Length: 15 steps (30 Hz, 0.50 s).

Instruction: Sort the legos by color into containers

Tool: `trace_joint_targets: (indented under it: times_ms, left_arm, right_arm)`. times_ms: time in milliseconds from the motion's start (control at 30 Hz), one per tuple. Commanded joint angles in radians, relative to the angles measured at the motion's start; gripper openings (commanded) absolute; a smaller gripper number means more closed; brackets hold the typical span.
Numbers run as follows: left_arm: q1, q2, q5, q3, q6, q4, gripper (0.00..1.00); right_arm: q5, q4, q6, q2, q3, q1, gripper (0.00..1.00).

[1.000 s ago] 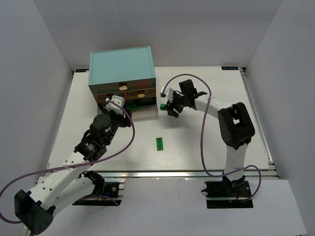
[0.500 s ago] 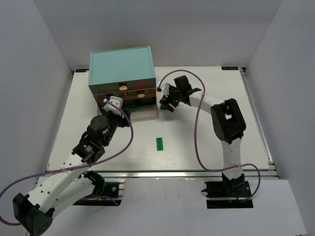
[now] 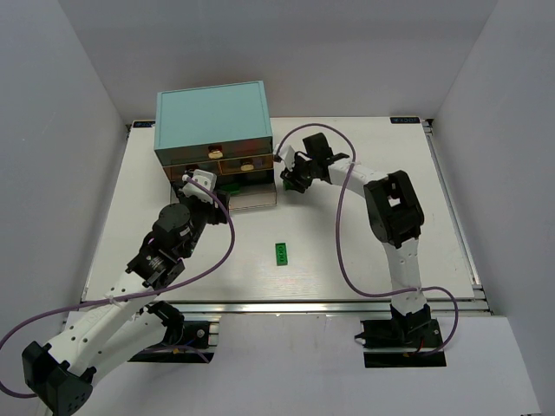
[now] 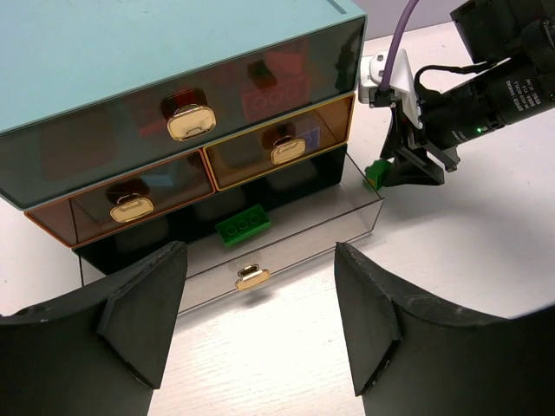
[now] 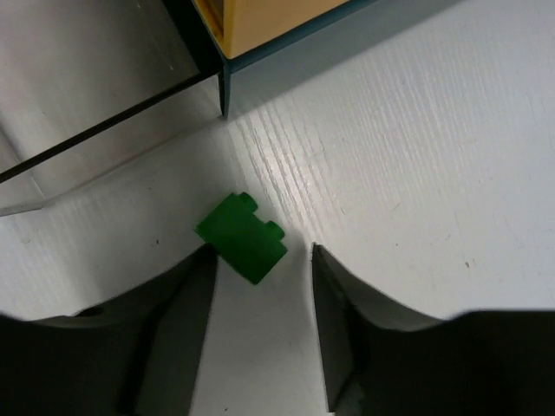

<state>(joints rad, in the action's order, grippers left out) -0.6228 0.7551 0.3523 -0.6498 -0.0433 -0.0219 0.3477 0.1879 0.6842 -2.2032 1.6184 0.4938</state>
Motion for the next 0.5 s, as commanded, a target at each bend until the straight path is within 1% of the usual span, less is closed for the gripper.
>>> trace_joint_targets:
  times_ms: [0,67,200,300,400,467]
  left_arm:
    - [0.005,-0.014,0.011,-0.005,-0.009,0.014,0.78]
    - [0.005,-0.016,0.014,-0.005,-0.007,0.014,0.78]
    - [0.005,-0.014,0.014,-0.001,-0.013,0.014,0.79]
    - [0.005,-0.011,0.019,0.001,-0.013,0.014,0.78]
    - [0.005,-0.011,0.02,0.002,-0.013,0.014,0.79]
    - [0.005,-0.013,0.022,0.003,-0.013,0.043,0.78]
  right_arm:
    - [0.033,0.008,0.015,-0.026,0.06,0.022,0.48]
    - [0.042,0.008,0.017,-0.018,0.049,0.022,0.44]
    - [0.066,0.001,0.024,0.002,0.018,0.019,0.29]
    - [0.073,-0.018,0.028,0.039,-0.035,0.016,0.23]
    - [0.066,-0.056,0.037,0.085,-0.107,0.011,0.21]
    - [0.068,-0.08,0.041,0.12,-0.138,0.012,0.19]
